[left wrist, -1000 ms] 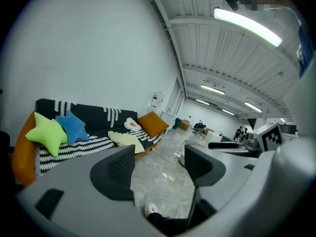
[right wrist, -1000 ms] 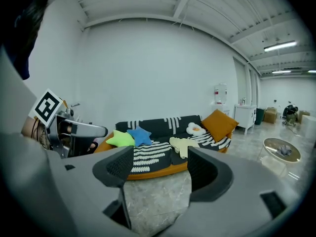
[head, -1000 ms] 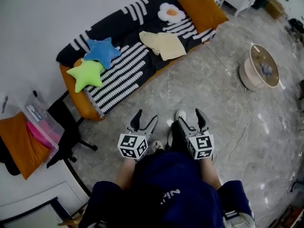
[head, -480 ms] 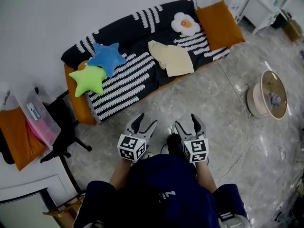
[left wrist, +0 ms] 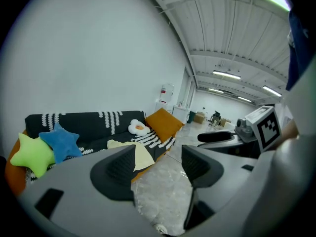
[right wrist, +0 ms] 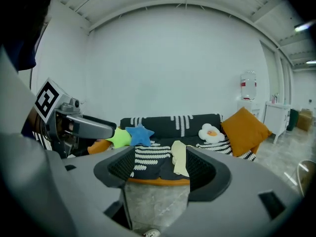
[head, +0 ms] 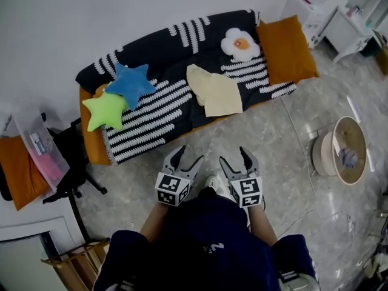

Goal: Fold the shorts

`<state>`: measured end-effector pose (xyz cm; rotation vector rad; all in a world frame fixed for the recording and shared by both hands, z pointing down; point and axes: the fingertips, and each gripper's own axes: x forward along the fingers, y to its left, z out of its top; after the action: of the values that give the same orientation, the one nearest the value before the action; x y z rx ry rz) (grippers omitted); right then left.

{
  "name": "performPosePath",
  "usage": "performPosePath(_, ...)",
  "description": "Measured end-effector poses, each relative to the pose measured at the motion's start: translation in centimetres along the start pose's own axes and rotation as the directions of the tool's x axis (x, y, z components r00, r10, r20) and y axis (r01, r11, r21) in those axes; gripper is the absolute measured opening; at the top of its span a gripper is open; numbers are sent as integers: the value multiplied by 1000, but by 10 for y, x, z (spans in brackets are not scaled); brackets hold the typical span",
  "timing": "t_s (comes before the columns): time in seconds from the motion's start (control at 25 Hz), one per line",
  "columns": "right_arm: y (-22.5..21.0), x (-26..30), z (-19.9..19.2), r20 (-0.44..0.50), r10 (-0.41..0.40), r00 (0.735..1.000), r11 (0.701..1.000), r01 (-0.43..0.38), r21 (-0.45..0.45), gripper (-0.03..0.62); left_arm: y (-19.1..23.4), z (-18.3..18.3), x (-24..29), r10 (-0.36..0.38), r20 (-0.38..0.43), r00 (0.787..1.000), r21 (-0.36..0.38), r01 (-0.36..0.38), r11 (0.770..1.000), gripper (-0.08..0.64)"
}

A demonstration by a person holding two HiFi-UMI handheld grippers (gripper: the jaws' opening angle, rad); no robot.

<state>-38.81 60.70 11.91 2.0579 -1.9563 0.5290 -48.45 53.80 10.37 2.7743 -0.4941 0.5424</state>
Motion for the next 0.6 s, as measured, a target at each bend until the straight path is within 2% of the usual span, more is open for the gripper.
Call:
performPosePath(0.16, -26, 5, -2, -17, 36, 999, 999, -36, -3, 313, -12, 3, 28, 16, -15, 1000, -30, -16, 999, 276)
performPosePath(0.4, -48, 12, -15, -43, 49, 998, 997, -46, 63, 302, -7, 2, 49, 47, -56, 997, -51, -50, 997, 276)
performPosePath(0.6, -66, 18, -20, -62, 27, 998, 994, -20, 104, 293, 7, 9, 68, 62, -75, 995, -25, -64, 998, 276)
